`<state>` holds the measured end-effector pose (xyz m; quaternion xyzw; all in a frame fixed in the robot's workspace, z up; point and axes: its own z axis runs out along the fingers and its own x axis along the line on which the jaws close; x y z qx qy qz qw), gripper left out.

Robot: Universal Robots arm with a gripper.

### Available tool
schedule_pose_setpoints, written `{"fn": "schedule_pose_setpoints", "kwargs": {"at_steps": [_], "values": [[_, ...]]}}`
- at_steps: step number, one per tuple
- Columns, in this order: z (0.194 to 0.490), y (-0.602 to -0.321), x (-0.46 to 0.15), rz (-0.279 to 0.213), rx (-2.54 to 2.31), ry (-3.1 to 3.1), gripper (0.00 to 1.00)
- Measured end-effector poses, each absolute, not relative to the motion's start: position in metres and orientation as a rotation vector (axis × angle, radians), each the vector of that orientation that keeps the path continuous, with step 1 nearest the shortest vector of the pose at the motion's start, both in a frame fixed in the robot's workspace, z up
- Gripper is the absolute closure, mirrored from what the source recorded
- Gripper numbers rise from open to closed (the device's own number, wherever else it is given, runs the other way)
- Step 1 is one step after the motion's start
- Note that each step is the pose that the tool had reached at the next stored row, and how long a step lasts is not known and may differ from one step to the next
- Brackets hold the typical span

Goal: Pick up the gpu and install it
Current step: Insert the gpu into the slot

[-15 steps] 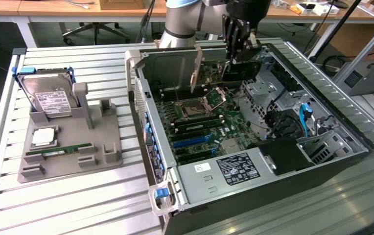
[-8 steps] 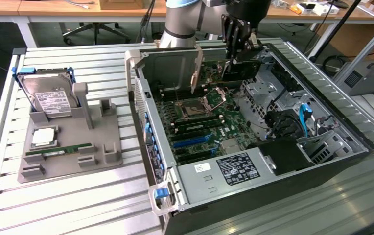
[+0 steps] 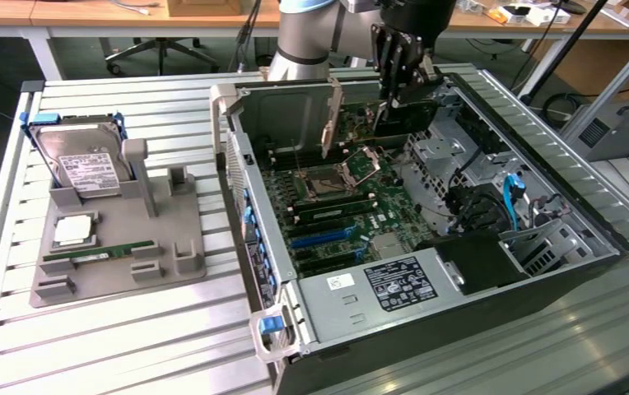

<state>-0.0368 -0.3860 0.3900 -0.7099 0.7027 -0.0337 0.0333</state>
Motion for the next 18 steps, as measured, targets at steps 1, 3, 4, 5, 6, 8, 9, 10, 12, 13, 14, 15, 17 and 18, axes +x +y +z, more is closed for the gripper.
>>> {"fn": "schedule_pose_setpoints", "kwargs": {"at_steps": [1, 3, 4, 5, 6, 8, 9, 10, 12, 13, 14, 15, 17, 18], "values": [[0.3900, -0.3860, -0.0368, -0.104, -2.188, 2.159, 0.73], [0.3900, -0.3860, -0.0368, -0.103, -2.195, 2.151, 0.73], [0.3900, -0.3860, -0.0368, -0.103, -2.199, 2.147, 0.73], [0.3900, -0.3860, -0.0368, -0.103, -2.202, 2.144, 0.73], [0.3900, -0.3860, -0.0368, -0.103, -2.206, 2.140, 0.73], [0.3900, -0.3861, -0.0368, -0.103, -2.219, 2.126, 0.73], [0.3900, -0.3861, -0.0368, -0.103, -2.226, 2.118, 0.73], [0.3900, -0.3861, -0.0368, -0.102, -2.234, 2.110, 0.73], [0.3900, -0.3862, -0.0368, -0.102, -2.240, 2.103, 0.73], [0.3900, -0.3862, -0.0368, -0.102, -2.240, 2.103, 0.73], [0.3900, -0.3862, -0.0368, -0.102, -2.240, 2.103, 0.73], [0.3900, -0.3861, -0.0368, -0.102, -2.240, 2.103, 0.73], [0.3898, -0.3864, -0.0373, -0.102, -2.240, 2.103, 0.73], [0.3897, -0.3864, -0.0376, -0.102, -2.240, 2.103, 0.73]]}}
